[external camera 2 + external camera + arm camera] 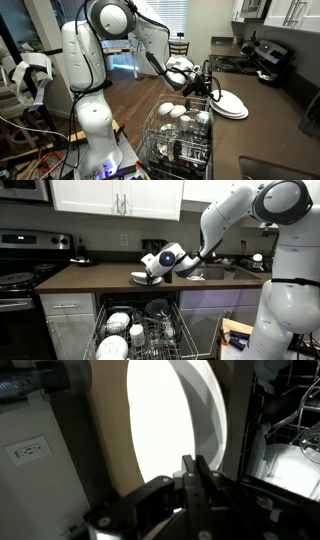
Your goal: Remove the white plate from the dishwasher and put it on top of the white plate on the counter
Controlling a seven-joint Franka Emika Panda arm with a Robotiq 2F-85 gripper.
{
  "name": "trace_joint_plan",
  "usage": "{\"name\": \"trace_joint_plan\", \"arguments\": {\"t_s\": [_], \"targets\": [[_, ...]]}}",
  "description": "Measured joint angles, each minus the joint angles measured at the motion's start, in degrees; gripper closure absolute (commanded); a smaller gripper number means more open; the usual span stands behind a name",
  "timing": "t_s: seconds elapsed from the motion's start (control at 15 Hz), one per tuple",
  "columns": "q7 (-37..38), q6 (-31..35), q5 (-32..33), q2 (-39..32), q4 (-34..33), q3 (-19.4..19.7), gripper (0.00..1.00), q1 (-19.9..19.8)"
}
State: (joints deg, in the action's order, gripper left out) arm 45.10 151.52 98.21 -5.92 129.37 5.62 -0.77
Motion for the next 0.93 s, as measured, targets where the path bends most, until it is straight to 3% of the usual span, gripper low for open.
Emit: {"name": "trace_joint_plan", "arguments": {"t_s": [0.13, 0.4, 0.53, 0.93], "targets": [[0.0, 0.0, -0.2, 0.0, 0.0, 0.0, 0.82, 0.0], [0.0, 0.0, -1.3, 0.0, 0.0, 0.0, 0.51, 0.1], [0.0, 0.0, -2.0, 0.0, 0.0, 0.0, 0.41, 0.1], [0.0, 0.0, -4.6, 0.0, 0.0, -0.1, 0.31, 0.2]]}}
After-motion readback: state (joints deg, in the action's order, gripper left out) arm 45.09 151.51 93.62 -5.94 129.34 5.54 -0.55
